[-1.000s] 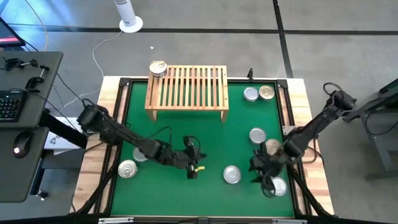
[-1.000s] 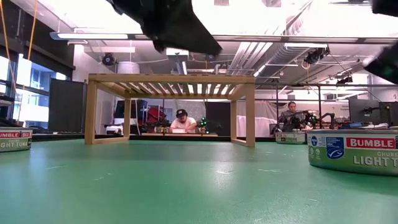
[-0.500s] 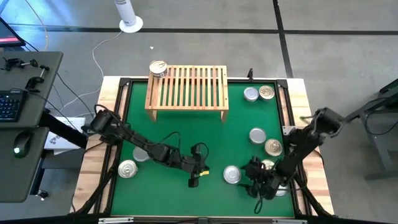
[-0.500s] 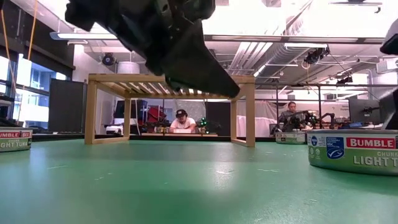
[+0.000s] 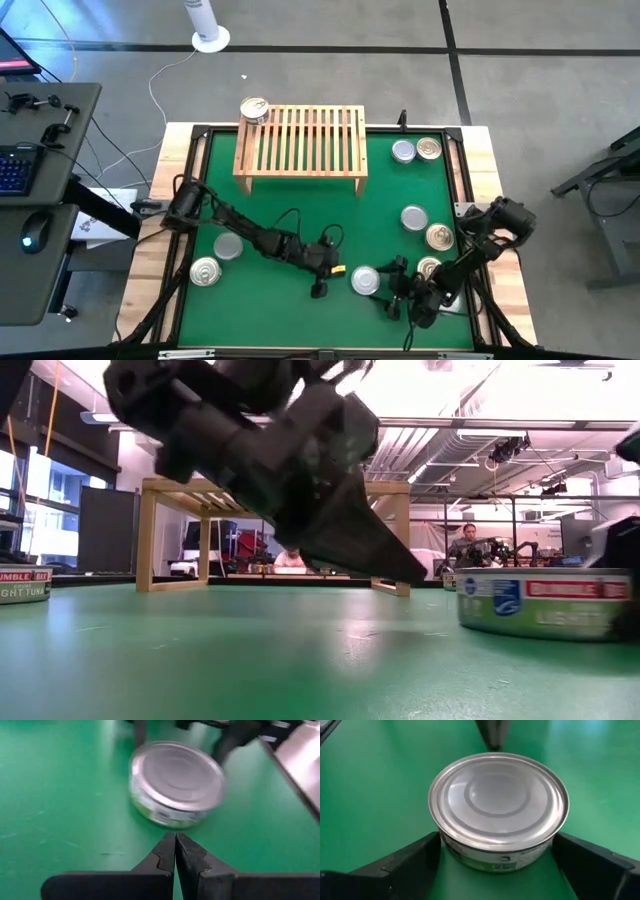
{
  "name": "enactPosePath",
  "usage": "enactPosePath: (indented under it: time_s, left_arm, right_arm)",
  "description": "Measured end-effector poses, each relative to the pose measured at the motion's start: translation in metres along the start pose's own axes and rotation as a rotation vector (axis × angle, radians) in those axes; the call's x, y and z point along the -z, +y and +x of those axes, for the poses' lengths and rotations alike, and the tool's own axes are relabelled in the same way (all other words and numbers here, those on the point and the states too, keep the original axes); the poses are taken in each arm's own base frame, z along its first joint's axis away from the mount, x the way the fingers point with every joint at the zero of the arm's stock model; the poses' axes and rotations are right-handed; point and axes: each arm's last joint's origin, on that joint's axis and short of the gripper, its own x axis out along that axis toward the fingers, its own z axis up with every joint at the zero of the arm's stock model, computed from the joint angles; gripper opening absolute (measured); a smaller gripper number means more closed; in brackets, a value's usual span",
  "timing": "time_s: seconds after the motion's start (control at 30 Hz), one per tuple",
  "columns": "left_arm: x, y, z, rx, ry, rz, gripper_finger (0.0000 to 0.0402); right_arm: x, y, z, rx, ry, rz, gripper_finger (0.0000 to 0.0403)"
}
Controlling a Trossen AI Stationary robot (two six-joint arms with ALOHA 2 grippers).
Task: Stack canned seafood by type on shelf
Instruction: Put the green white tuna can on the shelf
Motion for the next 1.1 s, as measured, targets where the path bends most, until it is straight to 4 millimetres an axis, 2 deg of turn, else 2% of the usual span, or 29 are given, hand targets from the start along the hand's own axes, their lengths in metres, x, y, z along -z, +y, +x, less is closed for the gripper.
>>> enactPosePath:
  time_s: [0.17, 0.33, 0.77, 0.9, 1.1]
  left_arm:
    - [0.000, 0.013, 0.003, 0.017, 0.012, -0.039, 0.0000]
    - [0.001, 0.016, 0.002, 0.015, 0.027, -0.057, 0.0000]
    - [0.000, 0.016, 0.002, 0.001, 0.019, -0.053, 0.0000]
    - [-0.006, 0.013, -0.006, -0.029, 0.035, -0.045, 0.0000]
    - [-0.012, 0.006, -0.028, -0.175, 0.136, -0.019, 0.0000]
  right_arm:
    - [-0.011, -0.006, 0.015, -0.023, 0.018, 0.006, 0.0380]
    - [-0.022, -0.012, 0.029, -0.081, 0.043, -0.019, 0.0381]
    - [-0.030, -0.017, 0.038, -0.101, 0.038, 0.023, 0.0399]
    - [-0.031, -0.018, 0.039, -0.086, 0.029, 0.021, 0.0399]
    - [-0.031, -0.019, 0.039, -0.065, 0.018, 0.017, 0.0394]
